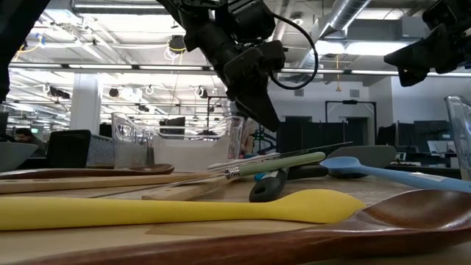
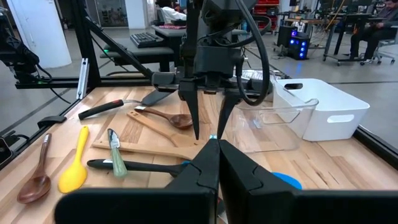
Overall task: Pick & Place Kitchen Items
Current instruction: Put the blue patterned table knife into the white bin
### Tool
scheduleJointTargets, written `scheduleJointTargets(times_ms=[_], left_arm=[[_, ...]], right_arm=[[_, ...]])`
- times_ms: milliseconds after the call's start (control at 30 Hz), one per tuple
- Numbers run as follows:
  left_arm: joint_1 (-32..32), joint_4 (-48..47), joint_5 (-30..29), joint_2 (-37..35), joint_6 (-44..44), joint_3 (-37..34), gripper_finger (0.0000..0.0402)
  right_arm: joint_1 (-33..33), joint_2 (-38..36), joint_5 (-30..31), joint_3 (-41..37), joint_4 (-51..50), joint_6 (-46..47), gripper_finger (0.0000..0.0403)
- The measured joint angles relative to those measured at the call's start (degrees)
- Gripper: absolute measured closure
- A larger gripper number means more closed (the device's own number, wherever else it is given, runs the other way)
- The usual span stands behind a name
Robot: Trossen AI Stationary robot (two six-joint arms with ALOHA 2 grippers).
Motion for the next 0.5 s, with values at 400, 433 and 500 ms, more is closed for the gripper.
scheduleJointTargets(times_ms=[400,433,500], left_arm=[[0.0,2.0,-0.4,2.3,-1.9,-2.0,0.025],[-0.1,2.1,-0.7,2.3,-2.3,-2.4,0.0249],[-0.1,2.3,-1.0,2.1,-2.9,-3.3,0.0248]], right_arm=[[0.0,0.0,0.0,0.0,0.0,0.0,0.0403],[0.0,0.0,0.1,0.0,0.0,0.0,0.0403],[0.0,0.0,0.1,0.0,-0.1,0.0,0.0403]])
